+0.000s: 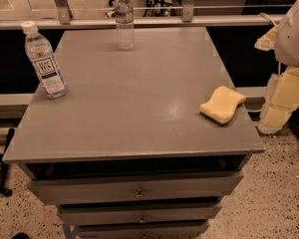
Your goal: Pick sponge
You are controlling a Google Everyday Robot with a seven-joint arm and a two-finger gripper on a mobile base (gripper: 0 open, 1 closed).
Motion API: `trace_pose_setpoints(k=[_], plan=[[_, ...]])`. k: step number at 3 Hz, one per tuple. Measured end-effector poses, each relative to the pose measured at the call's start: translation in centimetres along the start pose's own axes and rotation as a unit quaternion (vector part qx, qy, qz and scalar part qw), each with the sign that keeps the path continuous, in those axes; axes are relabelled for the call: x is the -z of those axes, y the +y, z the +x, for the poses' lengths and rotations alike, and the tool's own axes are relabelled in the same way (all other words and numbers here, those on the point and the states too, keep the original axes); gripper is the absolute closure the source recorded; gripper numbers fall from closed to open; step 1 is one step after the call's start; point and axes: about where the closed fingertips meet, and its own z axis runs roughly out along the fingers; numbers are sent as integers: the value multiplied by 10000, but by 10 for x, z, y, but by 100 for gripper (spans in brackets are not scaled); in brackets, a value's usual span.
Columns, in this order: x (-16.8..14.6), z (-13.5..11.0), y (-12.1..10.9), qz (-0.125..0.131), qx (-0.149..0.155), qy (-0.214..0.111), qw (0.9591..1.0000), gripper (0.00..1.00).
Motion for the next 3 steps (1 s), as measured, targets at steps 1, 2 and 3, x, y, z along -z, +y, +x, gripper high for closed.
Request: trace_pose_setpoints(k=[1, 2, 3], plan=[[0, 0, 0, 1, 0, 0, 10000, 0], [-7, -1, 0, 30, 28, -196, 9998, 0], [-27, -8, -8, 81, 156, -654, 9977, 0]])
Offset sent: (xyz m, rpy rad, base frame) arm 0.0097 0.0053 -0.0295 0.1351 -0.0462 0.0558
